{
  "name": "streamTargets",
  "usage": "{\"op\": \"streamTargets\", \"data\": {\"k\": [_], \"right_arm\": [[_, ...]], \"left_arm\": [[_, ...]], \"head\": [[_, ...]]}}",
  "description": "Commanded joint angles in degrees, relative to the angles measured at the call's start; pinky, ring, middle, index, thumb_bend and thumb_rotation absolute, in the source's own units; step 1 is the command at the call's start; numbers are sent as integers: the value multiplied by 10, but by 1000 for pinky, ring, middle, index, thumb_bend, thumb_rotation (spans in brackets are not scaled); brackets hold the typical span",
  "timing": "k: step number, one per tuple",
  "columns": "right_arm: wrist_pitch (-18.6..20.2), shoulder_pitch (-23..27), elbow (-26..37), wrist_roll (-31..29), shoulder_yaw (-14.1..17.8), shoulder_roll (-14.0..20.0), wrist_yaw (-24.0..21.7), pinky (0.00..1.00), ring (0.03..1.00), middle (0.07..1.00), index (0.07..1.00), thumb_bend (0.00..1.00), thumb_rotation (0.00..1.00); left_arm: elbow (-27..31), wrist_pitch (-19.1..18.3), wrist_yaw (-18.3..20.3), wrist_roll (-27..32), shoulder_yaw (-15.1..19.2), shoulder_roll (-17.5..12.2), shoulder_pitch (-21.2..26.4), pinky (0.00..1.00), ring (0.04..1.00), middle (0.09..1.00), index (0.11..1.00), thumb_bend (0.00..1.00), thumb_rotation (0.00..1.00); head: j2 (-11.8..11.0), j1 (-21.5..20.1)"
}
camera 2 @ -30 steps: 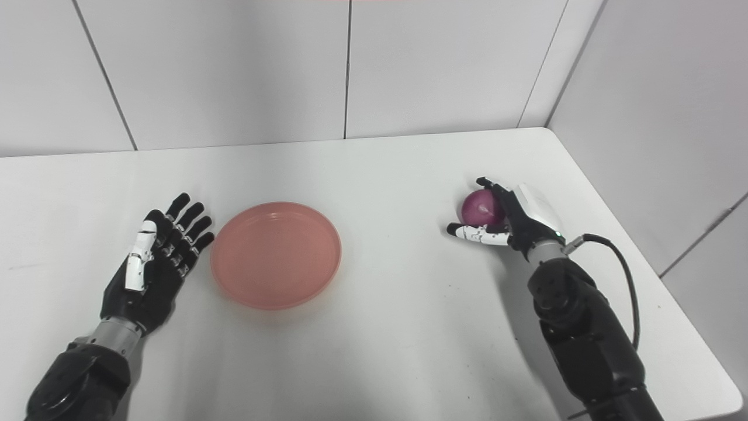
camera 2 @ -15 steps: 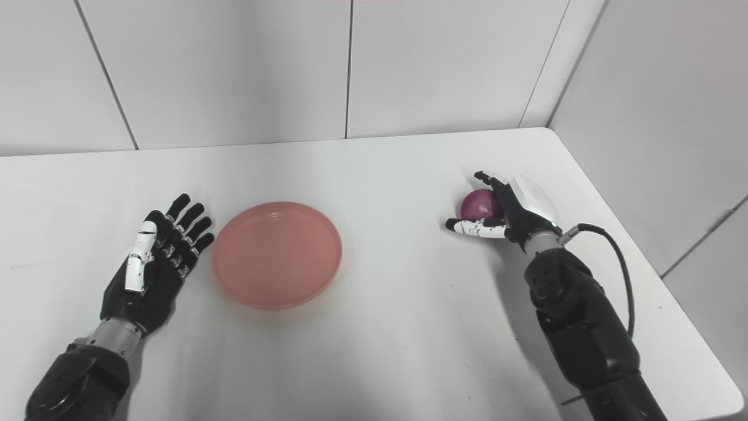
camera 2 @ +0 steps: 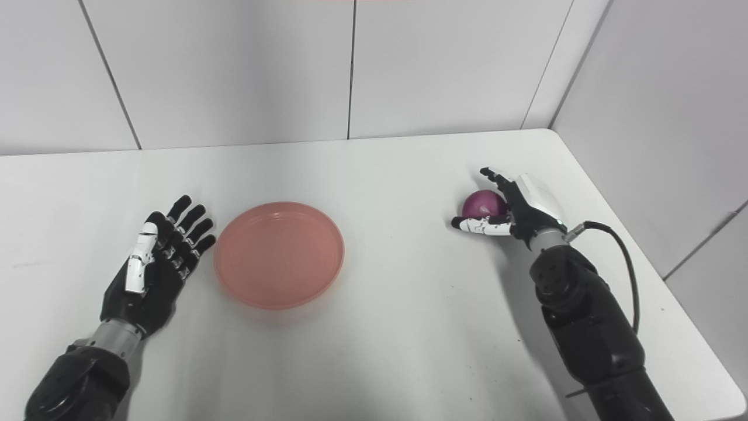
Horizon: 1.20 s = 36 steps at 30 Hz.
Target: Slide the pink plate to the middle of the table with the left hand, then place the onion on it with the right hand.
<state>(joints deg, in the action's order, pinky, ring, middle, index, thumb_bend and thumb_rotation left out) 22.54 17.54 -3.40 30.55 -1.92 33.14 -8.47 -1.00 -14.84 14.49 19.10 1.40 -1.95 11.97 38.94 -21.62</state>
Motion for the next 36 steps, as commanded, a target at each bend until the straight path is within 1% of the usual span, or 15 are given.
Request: {"op": "streamTargets", "data": {"k": [1, 7, 8, 9, 10, 12, 18, 20, 24, 29, 36], "right_arm": [[5, 2, 0, 3, 4, 16, 0, 776, 858, 888, 894, 1000, 420], [13, -1, 9, 5, 1, 16, -5, 737, 815, 852, 868, 1000, 386], [17, -2, 12, 7, 0, 16, -7, 721, 807, 845, 862, 1000, 378], [20, -2, 14, 9, -1, 16, -8, 666, 775, 827, 854, 1000, 381], [19, -2, 13, 8, 0, 15, -8, 657, 770, 824, 853, 1000, 382], [16, -3, 13, 8, -1, 15, -9, 659, 766, 815, 833, 1000, 365], [17, -4, 15, 17, -6, 18, -12, 657, 750, 800, 806, 1000, 358], [13, -5, 13, 16, -5, 18, -11, 638, 725, 779, 792, 1000, 351], [10, -4, 10, 16, -3, 20, -7, 598, 683, 739, 756, 1000, 295], [38, -2, 14, 21, -3, 24, -23, 588, 659, 714, 721, 975, 236], [42, -3, 10, 30, 0, 26, -33, 561, 644, 701, 716, 969, 236]], "left_arm": [[6, -13, -4, -1, -2, -2, -6, 955, 965, 973, 962, 509, 1000], [7, -16, -5, 0, -2, -2, -6, 953, 967, 976, 965, 502, 1000], [7, -15, -5, 0, -3, -3, -5, 951, 965, 975, 964, 501, 1000], [7, -15, -4, 0, -3, -3, -5, 955, 966, 976, 965, 502, 1000], [7, -15, -4, 0, -3, -3, -5, 956, 966, 976, 966, 502, 1000], [8, -16, -4, 0, -3, -4, -5, 957, 967, 977, 965, 504, 1000], [8, -15, -2, 0, -4, -5, -6, 959, 971, 980, 968, 502, 1000], [8, -15, -2, 1, -4, -5, -6, 957, 970, 979, 969, 501, 1000], [7, -15, -2, 1, -4, -5, -5, 954, 969, 979, 967, 504, 1000], [12, -17, -3, 1, -5, -5, -7, 952, 967, 978, 967, 507, 1000], [10, -16, -4, 0, -4, -5, -7, 948, 965, 975, 966, 508, 1000]], "head": [[0, 0], [0, 1], [0, 1], [0, 1], [0, 1], [1, 2], [1, 2], [1, 2], [1, 2], [2, 1], [3, 1]]}}
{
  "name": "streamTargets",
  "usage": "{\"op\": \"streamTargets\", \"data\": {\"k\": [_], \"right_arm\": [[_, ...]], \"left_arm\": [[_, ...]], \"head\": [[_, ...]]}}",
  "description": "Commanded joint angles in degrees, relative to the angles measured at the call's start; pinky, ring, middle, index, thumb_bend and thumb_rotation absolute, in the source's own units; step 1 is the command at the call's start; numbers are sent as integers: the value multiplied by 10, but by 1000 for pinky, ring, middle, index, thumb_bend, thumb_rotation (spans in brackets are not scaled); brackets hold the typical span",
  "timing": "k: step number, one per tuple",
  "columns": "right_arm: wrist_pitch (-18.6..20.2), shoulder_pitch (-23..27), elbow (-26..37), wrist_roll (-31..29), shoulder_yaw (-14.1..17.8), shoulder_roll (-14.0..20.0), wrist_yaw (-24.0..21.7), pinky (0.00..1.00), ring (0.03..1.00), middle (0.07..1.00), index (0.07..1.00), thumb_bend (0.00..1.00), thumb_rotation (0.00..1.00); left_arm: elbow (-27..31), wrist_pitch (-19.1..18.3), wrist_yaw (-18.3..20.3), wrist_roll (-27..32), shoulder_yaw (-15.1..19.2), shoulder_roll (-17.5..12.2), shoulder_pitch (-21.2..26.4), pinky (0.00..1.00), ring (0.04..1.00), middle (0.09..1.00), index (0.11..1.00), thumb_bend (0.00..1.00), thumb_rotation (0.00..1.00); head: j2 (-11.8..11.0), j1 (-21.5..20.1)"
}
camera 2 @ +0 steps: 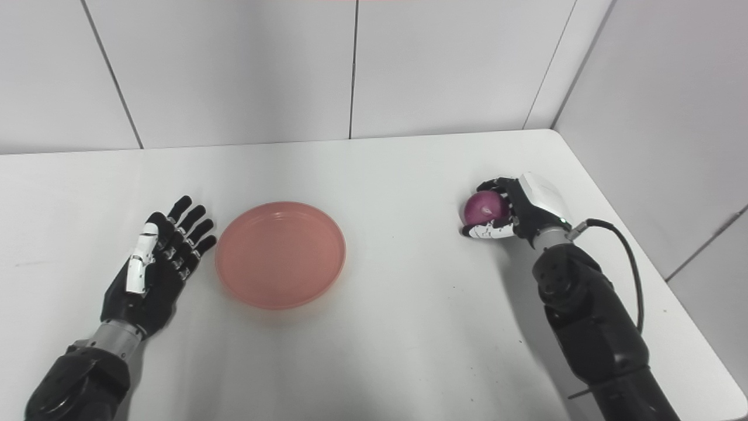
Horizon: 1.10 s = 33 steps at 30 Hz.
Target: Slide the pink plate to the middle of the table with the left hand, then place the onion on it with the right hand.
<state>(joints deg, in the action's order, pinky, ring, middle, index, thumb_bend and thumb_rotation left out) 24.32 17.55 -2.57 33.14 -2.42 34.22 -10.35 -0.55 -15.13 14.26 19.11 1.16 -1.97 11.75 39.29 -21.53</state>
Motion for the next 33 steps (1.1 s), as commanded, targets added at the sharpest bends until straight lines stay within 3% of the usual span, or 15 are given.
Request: {"op": "streamTargets", "data": {"k": [1, 10, 17, 20, 22, 23, 25, 33], "right_arm": [[25, -3, 0, 7, 6, 15, -17, 562, 644, 703, 718, 970, 241], [20, -11, 1, 14, 12, 15, -15, 567, 646, 696, 710, 953, 258], [14, -14, 1, 26, 3, 20, -5, 507, 580, 635, 646, 881, 218], [10, -16, 0, 28, 3, 22, -2, 419, 501, 561, 559, 745, 91], [12, -17, -1, 28, 4, 22, 0, 412, 496, 556, 555, 736, 80], [12, -17, -1, 26, 4, 22, 0, 377, 465, 534, 522, 628, 106], [5, -18, -5, 22, 6, 22, 5, 345, 436, 511, 494, 538, 126], [3, -20, -1, 20, 4, 21, 13, 335, 428, 498, 487, 514, 130]], "left_arm": [[6, -14, -2, 0, -2, -5, -5, 949, 967, 977, 967, 507, 1000], [10, -17, -2, 1, -2, -5, -6, 953, 970, 980, 967, 505, 1000], [13, -19, -3, 0, -1, -4, -7, 951, 967, 978, 965, 505, 1000], [10, -18, -2, 2, 0, -4, -7, 958, 969, 978, 966, 500, 1000], [8, -16, -1, 2, 0, -5, -7, 957, 969, 978, 966, 501, 1000], [7, -15, 0, 2, 0, -5, -7, 958, 970, 979, 967, 502, 1000], [7, -14, 0, 1, 0, -5, -6, 959, 970, 978, 968, 505, 1000], [9, -17, 0, 1, 0, -7, -6, 959, 969, 977, 967, 506, 1000]], "head": [[-1, 0], [0, 0], [1, -3], [1, -3], [0, -3], [0, -3], [0, -3], [0, -5]]}}
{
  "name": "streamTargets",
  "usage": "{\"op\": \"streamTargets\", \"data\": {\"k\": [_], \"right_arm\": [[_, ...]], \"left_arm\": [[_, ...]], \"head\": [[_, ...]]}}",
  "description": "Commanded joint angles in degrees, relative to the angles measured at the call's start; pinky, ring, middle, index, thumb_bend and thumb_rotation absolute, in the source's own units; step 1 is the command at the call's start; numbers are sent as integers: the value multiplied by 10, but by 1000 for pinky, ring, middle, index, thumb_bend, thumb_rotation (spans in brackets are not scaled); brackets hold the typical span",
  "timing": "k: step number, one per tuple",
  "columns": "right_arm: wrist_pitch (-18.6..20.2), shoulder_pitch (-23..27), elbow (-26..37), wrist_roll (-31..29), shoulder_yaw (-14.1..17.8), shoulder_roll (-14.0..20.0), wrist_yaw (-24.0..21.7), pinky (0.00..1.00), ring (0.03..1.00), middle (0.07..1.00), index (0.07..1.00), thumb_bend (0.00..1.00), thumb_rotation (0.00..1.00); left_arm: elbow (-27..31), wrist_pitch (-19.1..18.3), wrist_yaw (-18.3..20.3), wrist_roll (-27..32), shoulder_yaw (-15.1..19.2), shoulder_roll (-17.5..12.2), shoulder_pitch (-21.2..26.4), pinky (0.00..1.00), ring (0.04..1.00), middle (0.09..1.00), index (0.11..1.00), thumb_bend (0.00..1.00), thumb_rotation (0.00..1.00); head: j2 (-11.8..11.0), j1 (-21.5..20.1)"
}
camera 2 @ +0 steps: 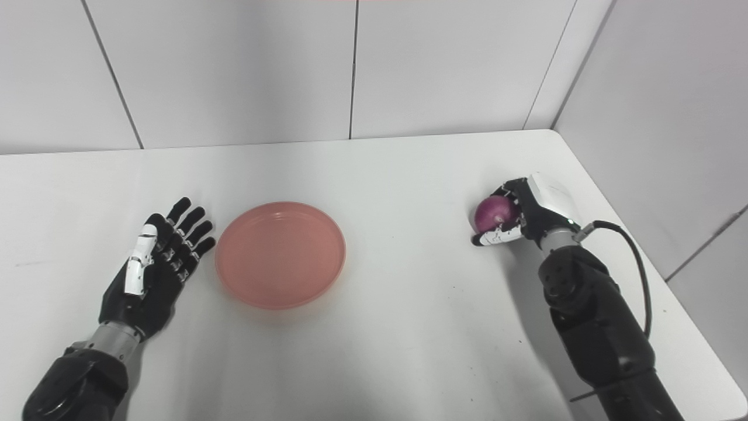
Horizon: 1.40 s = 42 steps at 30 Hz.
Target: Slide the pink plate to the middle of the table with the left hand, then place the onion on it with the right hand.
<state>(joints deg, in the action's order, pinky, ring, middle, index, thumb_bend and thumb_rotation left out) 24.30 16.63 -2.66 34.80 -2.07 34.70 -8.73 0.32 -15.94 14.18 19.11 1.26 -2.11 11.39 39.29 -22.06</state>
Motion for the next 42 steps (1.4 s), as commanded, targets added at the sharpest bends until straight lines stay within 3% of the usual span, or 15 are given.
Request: {"op": "streamTargets", "data": {"k": [1, 13, 20, 36, 42], "right_arm": [[3, -11, 1, 3, 1, 16, -2, 343, 434, 502, 487, 514, 131], [-6, -13, 39, -3, 4, 11, 9, 382, 460, 514, 486, 514, 132], [2, -4, 93, 11, 0, 5, 0, 406, 482, 526, 487, 514, 133], [1, 33, 183, 42, -15, -24, -27, 322, 411, 491, 488, 514, 130], [-15, 53, 196, 49, -30, -38, -38, 358, 432, 496, 487, 514, 130]], "left_arm": [[0, -9, 0, 1, -1, -6, -2, 960, 969, 977, 967, 506, 1000], [-3, -7, -1, 2, 0, -3, -1, 960, 969, 977, 965, 505, 1000], [5, -10, -5, -1, -2, 0, -3, 954, 966, 973, 962, 505, 1000], [2, -7, -6, -3, -5, 5, -4, 949, 966, 977, 967, 508, 1000], [4, -7, -14, -11, -8, 11, -5, 944, 963, 974, 959, 507, 1000]], "head": [[0, 1], [-1, 4], [-1, 6], [-5, 15], [-9, 25]]}}
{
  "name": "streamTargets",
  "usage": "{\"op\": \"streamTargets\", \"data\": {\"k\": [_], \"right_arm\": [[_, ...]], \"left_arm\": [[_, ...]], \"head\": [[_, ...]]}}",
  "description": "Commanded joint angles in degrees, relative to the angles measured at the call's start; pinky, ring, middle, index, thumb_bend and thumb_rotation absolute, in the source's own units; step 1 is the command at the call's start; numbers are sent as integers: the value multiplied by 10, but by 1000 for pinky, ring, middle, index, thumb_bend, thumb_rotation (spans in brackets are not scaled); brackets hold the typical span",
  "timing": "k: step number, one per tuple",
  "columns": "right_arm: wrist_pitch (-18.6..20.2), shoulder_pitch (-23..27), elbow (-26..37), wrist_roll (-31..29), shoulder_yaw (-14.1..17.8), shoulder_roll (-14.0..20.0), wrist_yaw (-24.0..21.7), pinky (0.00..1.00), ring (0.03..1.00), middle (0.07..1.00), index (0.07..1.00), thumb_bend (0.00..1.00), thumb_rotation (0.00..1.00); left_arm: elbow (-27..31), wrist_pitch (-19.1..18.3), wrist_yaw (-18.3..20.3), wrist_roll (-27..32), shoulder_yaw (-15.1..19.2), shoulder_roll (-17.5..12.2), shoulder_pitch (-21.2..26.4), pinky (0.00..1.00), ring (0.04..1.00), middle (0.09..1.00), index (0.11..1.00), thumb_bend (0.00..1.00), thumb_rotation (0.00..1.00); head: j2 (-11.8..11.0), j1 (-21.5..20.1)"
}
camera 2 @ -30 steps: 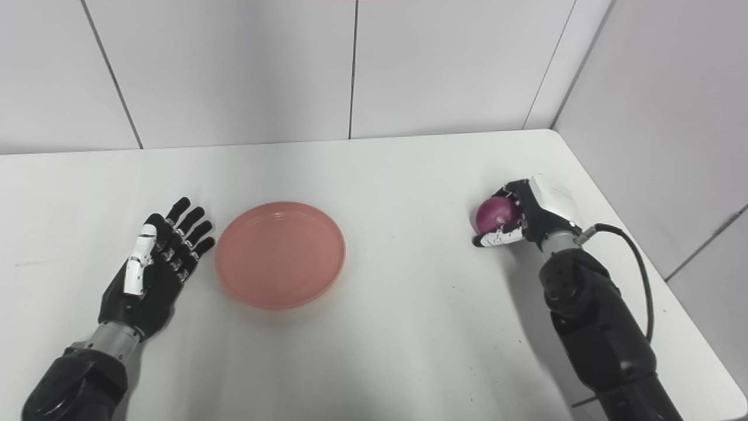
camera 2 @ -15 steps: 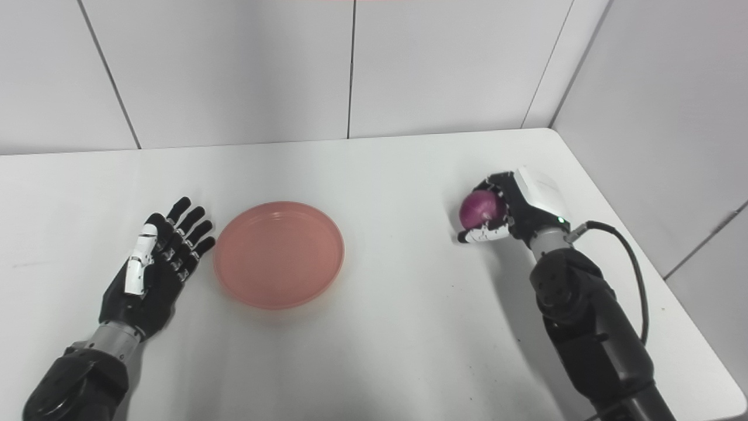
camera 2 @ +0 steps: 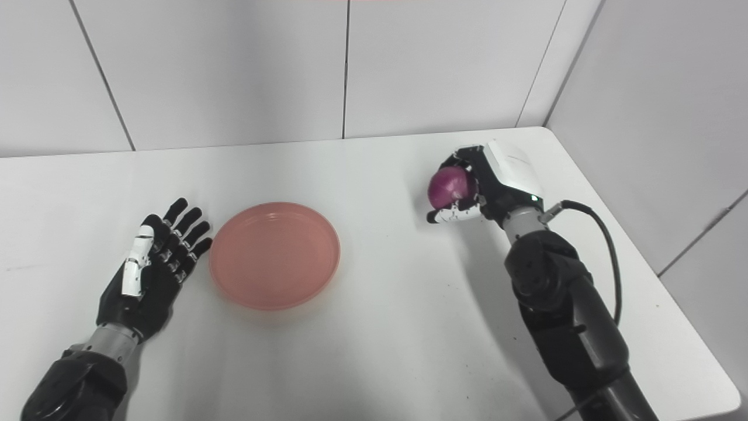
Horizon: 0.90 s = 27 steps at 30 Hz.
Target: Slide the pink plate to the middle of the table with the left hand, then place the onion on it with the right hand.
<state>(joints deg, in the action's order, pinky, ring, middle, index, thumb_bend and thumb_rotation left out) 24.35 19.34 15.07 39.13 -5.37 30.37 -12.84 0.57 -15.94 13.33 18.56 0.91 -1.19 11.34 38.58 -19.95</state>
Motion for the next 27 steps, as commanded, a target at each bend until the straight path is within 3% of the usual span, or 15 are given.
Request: {"op": "streamTargets", "data": {"k": [1, 8, 14, 21, 24, 27], "right_arm": [[-16, 27, 19, 6, 2, 5, 2, 345, 420, 487, 487, 514, 130], [-4, 51, 32, 29, -25, -20, -13, 314, 396, 479, 487, 515, 132], [-38, 78, 17, 31, -57, -53, -9, 309, 393, 481, 488, 515, 132], [-59, 97, -5, 33, -80, -81, -2, 248, 324, 430, 488, 516, 133], [-66, 105, -15, 35, -93, -98, 2, 285, 363, 461, 488, 516, 132], [-73, 113, -25, 33, -106, -116, 3, 215, 295, 407, 488, 516, 131]], "left_arm": [[1, -7, -6, -6, -5, 2, -4, 946, 963, 974, 959, 506, 1000], [-8, 5, -5, -8, -8, 6, -3, 954, 966, 973, 960, 514, 1000], [-7, 9, -13, -14, -14, 15, -6, 947, 955, 970, 962, 510, 1000], [-2, 7, -29, -25, -20, 27, -10, 923, 939, 961, 955, 501, 1000], [1, 6, -36, -28, -23, 33, -11, 918, 938, 958, 951, 502, 1000], [3, 5, -41, -29, -26, 39, -12, 927, 947, 965, 955, 492, 1000]], "head": [[-2, 4], [-5, 13], [-10, 37], [-13, 60], [-13, 79], [-14, 91]]}}
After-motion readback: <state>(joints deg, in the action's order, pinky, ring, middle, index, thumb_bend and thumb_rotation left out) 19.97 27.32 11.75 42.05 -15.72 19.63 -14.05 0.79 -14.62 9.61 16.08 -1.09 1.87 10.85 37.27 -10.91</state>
